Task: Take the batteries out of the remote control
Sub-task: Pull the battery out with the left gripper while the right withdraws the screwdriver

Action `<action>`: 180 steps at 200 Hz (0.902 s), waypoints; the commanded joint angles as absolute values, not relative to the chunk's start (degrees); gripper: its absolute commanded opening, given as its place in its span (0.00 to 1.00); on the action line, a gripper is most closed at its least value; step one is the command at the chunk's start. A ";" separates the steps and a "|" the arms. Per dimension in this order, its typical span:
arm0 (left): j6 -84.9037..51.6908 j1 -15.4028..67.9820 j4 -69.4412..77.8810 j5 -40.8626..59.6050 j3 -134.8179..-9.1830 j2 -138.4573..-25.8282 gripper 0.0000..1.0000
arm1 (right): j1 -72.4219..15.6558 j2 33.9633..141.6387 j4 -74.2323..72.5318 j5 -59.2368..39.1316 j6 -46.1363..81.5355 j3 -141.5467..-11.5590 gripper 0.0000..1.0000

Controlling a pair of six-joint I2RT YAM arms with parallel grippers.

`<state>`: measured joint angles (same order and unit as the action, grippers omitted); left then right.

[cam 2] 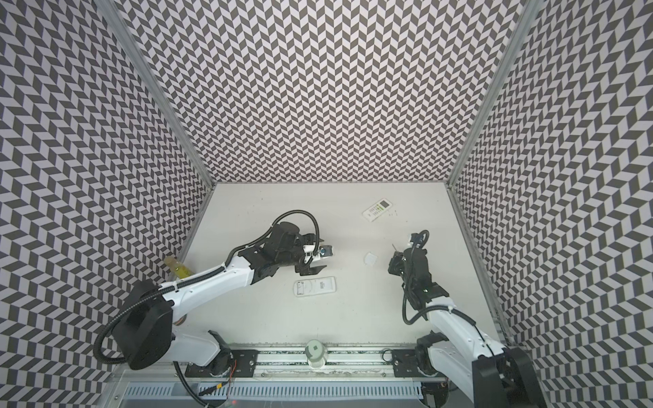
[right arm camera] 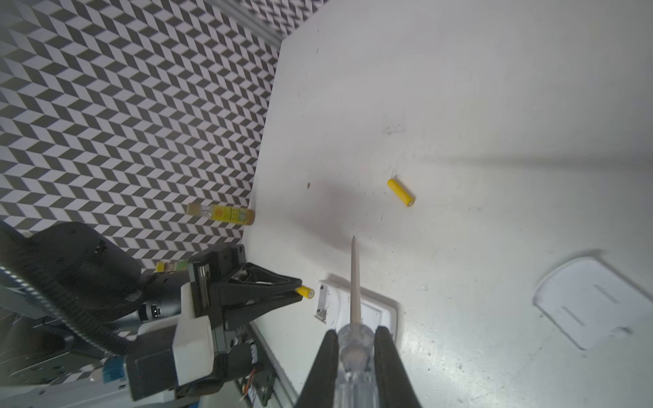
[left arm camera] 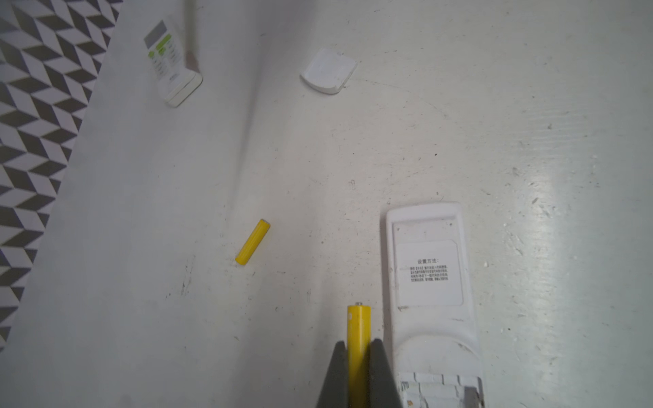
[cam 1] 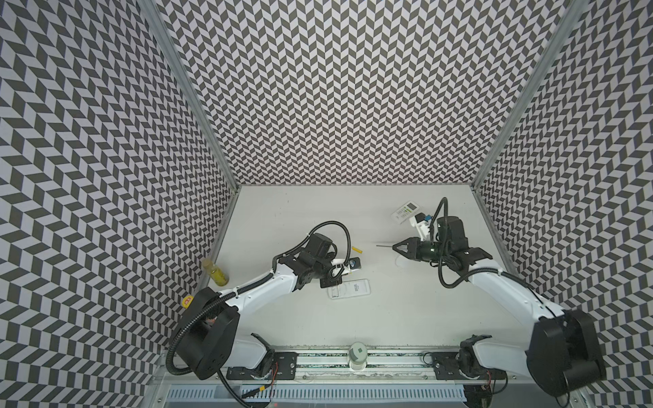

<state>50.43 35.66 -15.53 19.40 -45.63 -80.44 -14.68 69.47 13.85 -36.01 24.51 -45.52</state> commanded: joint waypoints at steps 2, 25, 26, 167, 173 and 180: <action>61.96 35.77 -12.09 23.52 -47.87 -84.12 0.00 | -14.09 62.35 12.91 -26.79 19.05 -43.43 0.00; 66.18 35.61 -9.24 25.33 -48.80 -88.48 0.00 | -14.02 55.24 11.27 -19.84 17.62 -40.43 0.00; 66.31 35.65 -9.15 25.32 -48.84 -88.71 0.00 | -14.00 54.95 11.22 -19.50 17.56 -40.25 0.00; 73.48 32.73 6.00 21.27 -52.92 -103.66 0.01 | -13.98 38.18 7.92 -1.41 15.07 -28.83 0.00; 73.64 32.57 5.98 21.23 -53.23 -104.25 0.01 | -13.99 38.33 7.95 -1.42 15.16 -28.75 0.00; 73.74 32.43 5.93 21.07 -53.62 -104.98 0.03 | -14.00 38.49 7.91 -1.44 15.20 -28.65 0.00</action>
<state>71.75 33.19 3.84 21.26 -51.46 -102.94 -14.33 38.02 10.68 -2.98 15.53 -28.95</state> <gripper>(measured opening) 0.068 0.158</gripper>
